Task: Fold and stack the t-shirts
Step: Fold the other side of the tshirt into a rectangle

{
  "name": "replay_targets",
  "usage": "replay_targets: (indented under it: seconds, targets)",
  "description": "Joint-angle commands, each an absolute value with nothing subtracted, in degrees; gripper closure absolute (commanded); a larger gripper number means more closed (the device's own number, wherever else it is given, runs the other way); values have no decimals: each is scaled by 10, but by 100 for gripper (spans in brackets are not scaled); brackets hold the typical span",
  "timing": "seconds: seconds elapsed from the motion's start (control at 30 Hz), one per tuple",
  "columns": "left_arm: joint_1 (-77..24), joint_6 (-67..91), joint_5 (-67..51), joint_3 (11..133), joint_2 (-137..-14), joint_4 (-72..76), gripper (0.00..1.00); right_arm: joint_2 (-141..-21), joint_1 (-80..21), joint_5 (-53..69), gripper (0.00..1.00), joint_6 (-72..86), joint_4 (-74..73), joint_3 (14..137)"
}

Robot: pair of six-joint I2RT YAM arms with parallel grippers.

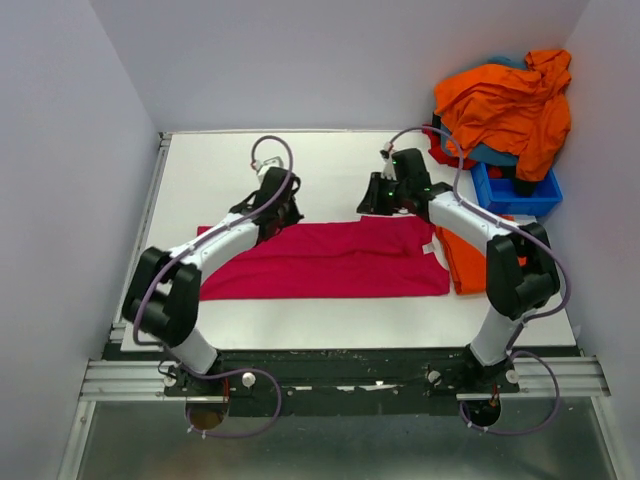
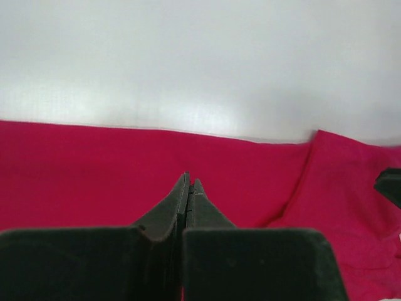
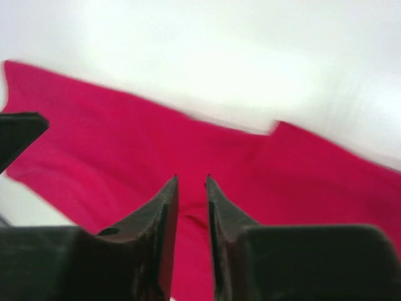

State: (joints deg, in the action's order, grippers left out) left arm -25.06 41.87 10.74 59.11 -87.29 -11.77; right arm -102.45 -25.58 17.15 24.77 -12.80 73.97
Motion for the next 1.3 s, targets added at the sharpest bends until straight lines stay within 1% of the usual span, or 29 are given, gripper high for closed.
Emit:
replay_targets:
  seconds: [0.0, 0.03, 0.13, 0.3, 0.57, 0.73, 0.8, 0.87, 0.9, 0.93, 0.97, 1.27]
  targets:
    - [-315, 426, 71, 684, -981, -106, 100, -1004, -203, 112, 60, 224, -170, 697]
    - [-323, 426, 62, 710, -1009, -105, 100, -1004, -197, 92, 58, 216, -184, 700]
    - [-333, 425, 21, 769, -1076, -102, 100, -1013, -190, 33, 58, 199, -226, 719]
    - [-334, 416, 4, 844, -1149, -127, 100, -1040, -188, -29, 58, 191, -261, 751]
    - [-337, 409, -22, 867, -1209, -128, 100, -1080, -188, -96, 56, 182, -298, 785]
    - [-338, 409, -33, 875, -1228, -125, 100, -1113, -189, -108, 56, 178, -316, 808]
    - [-337, 405, -30, 877, -1231, -128, 100, -1114, -189, -104, 61, 182, -314, 807]
    - [-338, 402, -23, 879, -1232, -131, 100, -1100, -189, -98, 70, 184, -302, 790]
    - [-338, 400, -21, 880, -1235, -132, 100, -1090, -189, -97, 81, 183, -295, 784]
    - [-338, 400, -21, 882, -1237, -133, 100, -1082, -189, -94, 96, 183, -292, 780]
    - [-338, 399, -20, 883, -1240, -134, 100, -1074, -189, -94, 99, 183, -293, 777]
    - [-338, 399, -17, 885, -1240, -139, 100, -996, -192, -55, 99, 177, -298, 723]
